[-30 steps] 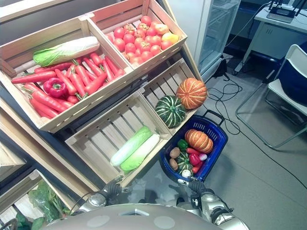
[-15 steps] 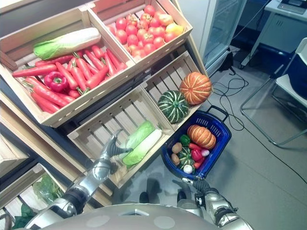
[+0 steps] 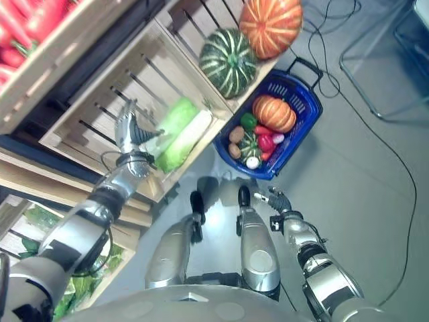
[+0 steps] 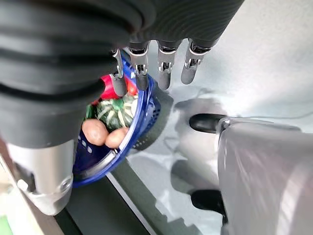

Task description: Pick up fruits and vegetables into the basket

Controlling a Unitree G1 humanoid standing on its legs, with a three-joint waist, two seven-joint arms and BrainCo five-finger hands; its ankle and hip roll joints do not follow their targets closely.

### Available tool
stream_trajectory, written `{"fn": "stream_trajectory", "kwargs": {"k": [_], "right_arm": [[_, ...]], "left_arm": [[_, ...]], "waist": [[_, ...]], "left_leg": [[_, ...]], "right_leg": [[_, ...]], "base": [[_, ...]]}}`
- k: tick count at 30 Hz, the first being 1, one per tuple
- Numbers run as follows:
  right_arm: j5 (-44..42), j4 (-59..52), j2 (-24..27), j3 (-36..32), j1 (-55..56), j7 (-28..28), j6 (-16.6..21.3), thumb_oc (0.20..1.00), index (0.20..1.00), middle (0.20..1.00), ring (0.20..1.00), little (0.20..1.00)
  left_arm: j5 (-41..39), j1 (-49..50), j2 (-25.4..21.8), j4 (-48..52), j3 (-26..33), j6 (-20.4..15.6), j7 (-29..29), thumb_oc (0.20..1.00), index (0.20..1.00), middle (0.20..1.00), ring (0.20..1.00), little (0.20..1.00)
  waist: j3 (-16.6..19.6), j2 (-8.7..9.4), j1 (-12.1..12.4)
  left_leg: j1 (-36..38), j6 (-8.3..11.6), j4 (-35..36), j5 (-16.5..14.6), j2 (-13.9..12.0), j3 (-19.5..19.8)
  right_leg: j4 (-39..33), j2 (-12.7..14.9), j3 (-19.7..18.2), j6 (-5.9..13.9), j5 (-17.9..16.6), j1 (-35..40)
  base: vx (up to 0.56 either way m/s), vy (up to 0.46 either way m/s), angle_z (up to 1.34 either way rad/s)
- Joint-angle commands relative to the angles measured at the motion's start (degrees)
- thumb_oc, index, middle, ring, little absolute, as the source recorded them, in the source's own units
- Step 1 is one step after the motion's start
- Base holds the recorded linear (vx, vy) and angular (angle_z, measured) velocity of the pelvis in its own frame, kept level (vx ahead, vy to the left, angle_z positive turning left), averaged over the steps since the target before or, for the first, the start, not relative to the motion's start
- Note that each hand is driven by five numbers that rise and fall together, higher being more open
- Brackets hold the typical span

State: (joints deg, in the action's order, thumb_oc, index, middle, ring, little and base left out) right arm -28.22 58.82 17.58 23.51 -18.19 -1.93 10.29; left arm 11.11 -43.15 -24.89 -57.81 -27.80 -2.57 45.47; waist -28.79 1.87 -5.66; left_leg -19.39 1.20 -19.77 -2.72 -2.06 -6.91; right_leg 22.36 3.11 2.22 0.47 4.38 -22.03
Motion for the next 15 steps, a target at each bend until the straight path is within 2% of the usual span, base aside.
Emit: {"fn": "stream_trajectory", "kwargs": {"k": [1, 6, 9, 15], "right_arm": [[-3.31, -4.89, 1.74, 2.76, 3.16, -1.28, 4.42, 1.000, 1.000, 1.000, 1.000, 1.000], [-4.43, -8.37, 2.75, 3.30, 1.72, -2.27, 6.93, 1.000, 1.000, 1.000, 1.000, 1.000], [-5.33, -10.35, 3.45, 3.47, 1.21, -2.67, 7.72, 1.000, 1.000, 1.000, 1.000, 1.000], [-5.69, -14.61, 4.45, 3.47, 1.21, -3.68, 7.90, 1.000, 1.000, 1.000, 1.000, 1.000]], "left_arm": [[-2.99, -3.14, -0.95, -3.20, 0.99, -1.15, 4.27, 1.000, 1.000, 1.000, 1.000, 1.000], [-3.14, -7.77, -2.24, -4.71, 1.57, -0.30, 8.05, 1.000, 1.000, 1.000, 1.000, 1.000], [-3.10, -10.03, -2.98, -5.25, 1.55, 0.82, 9.83, 1.000, 1.000, 1.000, 1.000, 1.000], [-3.21, -13.31, -5.31, -5.98, 1.54, 2.56, 11.74, 1.000, 1.000, 1.000, 1.000, 1.000]], "waist": [[1.41, 1.13, -1.50], [-1.00, 1.80, -2.13], [-1.00, 1.86, -2.46], [-1.00, 1.71, -2.78]], "left_leg": [[-8.17, 0.06, -8.69, -3.07, 0.55, 1.35], [-15.35, -0.36, -14.98, -5.50, 0.43, 0.82], [-19.69, -0.52, -18.35, -6.73, 0.47, 0.68], [-24.85, -0.55, -20.21, -6.87, 0.37, 0.36]], "right_leg": [[7.66, -1.27, 2.04, -0.47, 3.88, -4.22], [14.00, -1.49, 1.75, -0.77, 5.56, -11.39], [17.54, -1.64, 1.64, -0.74, 6.16, -16.04], [20.10, -1.54, 1.55, -0.47, 6.08, -21.72]], "base": [[-0.18, 0.021, 0.00], [-0.11, 0.020, 0.01], [-0.05, 0.012, -0.02], [-0.01, 0.003, -0.01]]}}
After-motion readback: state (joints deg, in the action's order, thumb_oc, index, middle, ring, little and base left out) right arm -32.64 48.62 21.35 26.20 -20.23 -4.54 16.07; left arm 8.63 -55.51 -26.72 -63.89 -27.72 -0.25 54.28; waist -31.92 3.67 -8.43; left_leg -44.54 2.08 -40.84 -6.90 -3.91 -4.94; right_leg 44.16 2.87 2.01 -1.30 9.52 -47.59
